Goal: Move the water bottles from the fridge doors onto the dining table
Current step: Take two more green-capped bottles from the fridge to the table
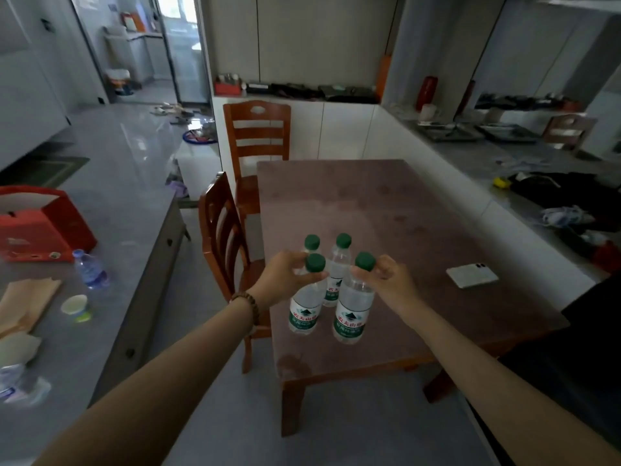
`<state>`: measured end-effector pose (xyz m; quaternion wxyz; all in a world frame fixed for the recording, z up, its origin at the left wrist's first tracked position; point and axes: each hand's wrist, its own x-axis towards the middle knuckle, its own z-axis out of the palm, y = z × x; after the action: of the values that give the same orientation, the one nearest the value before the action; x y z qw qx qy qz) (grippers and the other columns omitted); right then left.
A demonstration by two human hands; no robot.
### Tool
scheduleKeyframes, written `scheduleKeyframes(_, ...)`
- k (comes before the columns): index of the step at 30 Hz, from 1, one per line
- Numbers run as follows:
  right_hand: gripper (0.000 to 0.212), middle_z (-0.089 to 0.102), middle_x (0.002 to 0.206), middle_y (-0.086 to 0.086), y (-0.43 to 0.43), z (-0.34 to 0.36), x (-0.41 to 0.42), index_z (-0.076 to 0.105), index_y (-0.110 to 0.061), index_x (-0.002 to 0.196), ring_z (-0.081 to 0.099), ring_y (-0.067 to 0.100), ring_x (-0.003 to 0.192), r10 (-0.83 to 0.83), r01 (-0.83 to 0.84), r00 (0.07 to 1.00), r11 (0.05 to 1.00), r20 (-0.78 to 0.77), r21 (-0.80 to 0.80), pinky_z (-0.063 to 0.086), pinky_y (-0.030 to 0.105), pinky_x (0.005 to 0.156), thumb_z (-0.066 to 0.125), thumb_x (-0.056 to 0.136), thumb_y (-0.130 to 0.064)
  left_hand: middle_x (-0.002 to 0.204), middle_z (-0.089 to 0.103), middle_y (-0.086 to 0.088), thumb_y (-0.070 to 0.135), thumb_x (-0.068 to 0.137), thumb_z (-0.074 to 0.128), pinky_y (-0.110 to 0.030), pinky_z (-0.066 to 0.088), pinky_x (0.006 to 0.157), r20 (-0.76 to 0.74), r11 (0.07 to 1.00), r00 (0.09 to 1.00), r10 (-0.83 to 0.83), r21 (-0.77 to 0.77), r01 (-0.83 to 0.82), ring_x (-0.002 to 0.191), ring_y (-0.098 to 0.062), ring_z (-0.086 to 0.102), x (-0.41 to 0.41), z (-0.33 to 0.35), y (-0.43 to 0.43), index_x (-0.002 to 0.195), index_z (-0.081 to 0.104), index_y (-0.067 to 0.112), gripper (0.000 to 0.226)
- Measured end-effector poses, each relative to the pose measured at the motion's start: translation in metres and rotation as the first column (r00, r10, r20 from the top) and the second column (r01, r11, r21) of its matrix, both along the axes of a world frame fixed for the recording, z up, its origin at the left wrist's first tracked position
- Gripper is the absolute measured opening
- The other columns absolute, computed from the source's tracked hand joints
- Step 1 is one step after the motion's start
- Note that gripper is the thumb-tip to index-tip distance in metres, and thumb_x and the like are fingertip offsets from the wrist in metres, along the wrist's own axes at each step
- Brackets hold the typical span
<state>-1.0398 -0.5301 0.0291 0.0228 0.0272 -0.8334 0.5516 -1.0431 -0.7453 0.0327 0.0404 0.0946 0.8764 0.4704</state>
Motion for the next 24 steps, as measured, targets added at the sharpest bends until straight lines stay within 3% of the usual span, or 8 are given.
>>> scheduleKeyframes(3,0.016,0.065,0.101,0.007,-0.001,-0.021,-0.020,0.062,-0.031,0.080,0.061,0.015,0.091,0.021,-0.022,0.999,0.999,0.036,0.032,0.046,0.017,0.071,0.076,0.075,-0.028,0.103,0.072,0.005,0.037,0.079,0.070,-0.035,0.048,0.093,-0.011,0.999,1.000,-0.011,-0.036,0.010,0.100,-0.012,0.062,-0.016,-0.019,-0.001,0.101,0.071,0.019,0.028)
scheduleKeyframes(6,0.015,0.062,0.093,-0.007,-0.003,-0.031,-0.037,0.065,-0.027,0.084,0.059,0.008,0.089,0.070,-0.072,0.996,0.997,0.052,0.037,0.044,0.006,0.069,0.076,0.075,-0.026,0.101,0.071,0.008,0.036,0.079,0.070,-0.022,0.045,0.085,-0.023,1.000,1.000,-0.012,-0.018,0.012,0.093,-0.004,0.060,-0.025,-0.030,-0.001,0.100,0.071,0.018,0.028)
scheduleKeyframes(8,0.018,0.061,0.093,-0.011,-0.004,-0.038,-0.049,0.067,-0.022,0.090,0.059,0.006,0.090,0.106,-0.109,0.992,0.994,0.069,0.029,0.043,0.007,0.073,0.076,0.075,-0.027,0.101,0.070,0.009,0.035,0.078,0.071,-0.017,0.043,0.083,-0.012,1.000,1.000,0.014,0.012,-0.013,0.093,-0.002,0.059,-0.030,-0.037,-0.001,0.102,0.071,0.017,0.030)
scheduleKeyframes(11,0.028,0.062,0.097,-0.010,-0.004,-0.047,-0.061,0.068,-0.016,0.097,0.060,0.005,0.093,0.130,-0.132,0.987,0.991,0.096,0.017,0.043,0.016,0.079,0.078,0.072,-0.027,0.099,0.069,0.011,0.036,0.077,0.072,-0.018,0.044,0.085,-0.013,0.999,0.999,0.043,0.032,-0.042,0.094,-0.001,0.060,-0.033,-0.047,0.002,0.102,0.071,0.018,0.030)
scheduleKeyframes(14,0.030,0.062,0.097,-0.012,-0.001,-0.050,-0.068,0.068,-0.014,0.099,0.059,0.003,0.092,0.151,-0.151,0.982,0.988,0.117,-0.002,0.043,0.011,0.076,0.078,0.072,-0.023,0.102,0.072,0.008,0.037,0.077,0.072,-0.020,0.046,0.087,-0.011,0.997,0.998,0.068,0.041,-0.067,0.096,-0.003,0.062,-0.035,-0.054,0.008,0.101,0.071,0.018,0.030)
scheduleKeyframes(17,0.021,0.062,0.097,-0.016,0.004,-0.054,-0.073,0.067,-0.023,0.092,0.057,-0.004,0.092,0.214,-0.214,0.964,0.977,0.159,-0.019,0.044,0.010,0.075,0.077,0.074,-0.022,0.102,0.072,0.007,0.037,0.077,0.072,-0.023,0.048,0.090,-0.011,0.995,0.996,0.086,0.052,-0.085,0.097,-0.004,0.063,-0.036,-0.057,0.013,0.101,0.072,0.017,0.031)
scheduleKeyframes(20,0.025,0.062,0.097,-0.016,0.009,-0.061,-0.076,0.068,-0.023,0.093,0.060,0.007,0.100,0.222,-0.219,0.960,0.975,0.169,-0.035,0.046,0.019,0.085,0.078,0.071,-0.026,0.105,0.072,0.006,0.040,0.076,0.072,-0.025,0.047,0.091,0.009,0.994,0.995,0.104,0.034,-0.104,0.100,-0.006,0.062,-0.038,-0.059,0.016,0.103,0.071,0.017,0.035)
scheduleKeyframes(24,0.054,0.065,0.103,-0.010,0.012,-0.065,-0.076,0.069,-0.014,0.103,0.060,0.018,0.109,0.220,-0.210,0.964,0.975,0.151,-0.075,0.047,0.033,0.094,0.078,0.059,-0.043,0.094,0.071,0.009,0.040,0.078,0.070,-0.028,0.049,0.088,0.014,0.996,0.996,0.090,0.009,-0.090,0.091,-0.005,0.063,-0.039,-0.055,0.020,0.093,0.070,0.020,0.025)
